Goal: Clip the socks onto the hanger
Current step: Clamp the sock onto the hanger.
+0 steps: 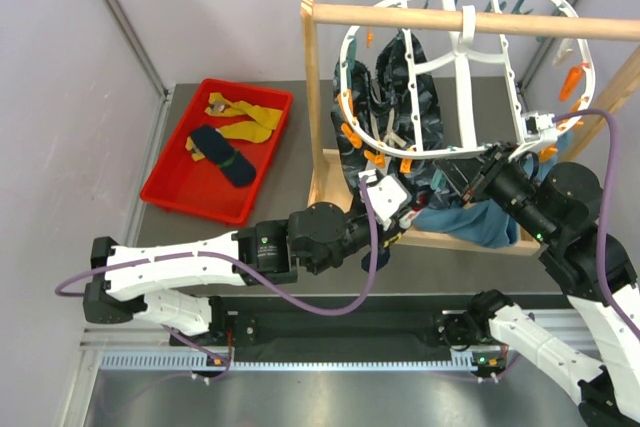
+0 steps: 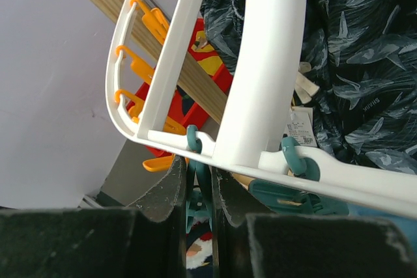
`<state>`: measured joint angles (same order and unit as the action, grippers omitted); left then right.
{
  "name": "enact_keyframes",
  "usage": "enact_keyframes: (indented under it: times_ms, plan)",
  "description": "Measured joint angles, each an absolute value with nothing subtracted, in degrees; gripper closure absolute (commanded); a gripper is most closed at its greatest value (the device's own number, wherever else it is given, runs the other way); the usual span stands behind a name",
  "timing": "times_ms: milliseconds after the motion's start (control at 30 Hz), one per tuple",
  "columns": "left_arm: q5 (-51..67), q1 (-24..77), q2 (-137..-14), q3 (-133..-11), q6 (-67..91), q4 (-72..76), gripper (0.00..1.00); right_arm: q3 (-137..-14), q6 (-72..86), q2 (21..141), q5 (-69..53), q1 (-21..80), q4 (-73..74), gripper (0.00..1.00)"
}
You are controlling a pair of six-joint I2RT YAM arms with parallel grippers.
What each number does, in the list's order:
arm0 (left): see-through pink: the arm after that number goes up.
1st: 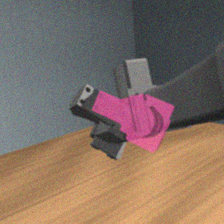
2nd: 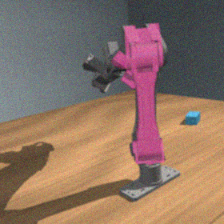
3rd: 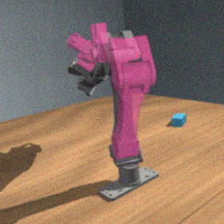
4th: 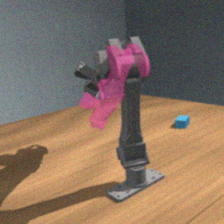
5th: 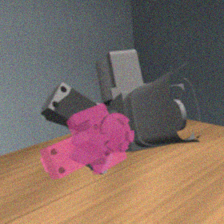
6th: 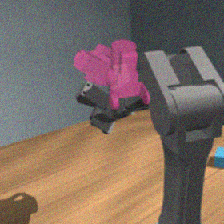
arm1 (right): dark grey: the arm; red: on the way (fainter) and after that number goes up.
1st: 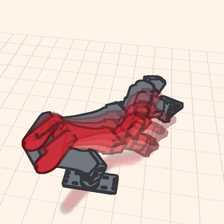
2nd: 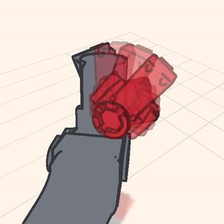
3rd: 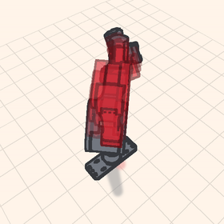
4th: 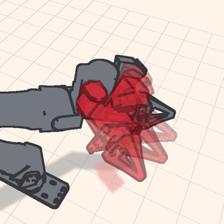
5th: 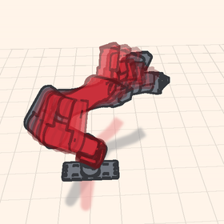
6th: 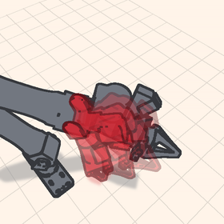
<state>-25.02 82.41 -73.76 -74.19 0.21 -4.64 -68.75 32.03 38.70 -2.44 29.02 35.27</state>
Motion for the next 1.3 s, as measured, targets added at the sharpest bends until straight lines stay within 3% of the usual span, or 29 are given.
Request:
enact_keyframes:
  times_ms: [1300]
  plan:
    - [-31.6,83.5,-79.1,-79.1,-3.0,-3.7,1.00,-69.5,32.2,38.7,-2.5,29.0,36.2,1.00]
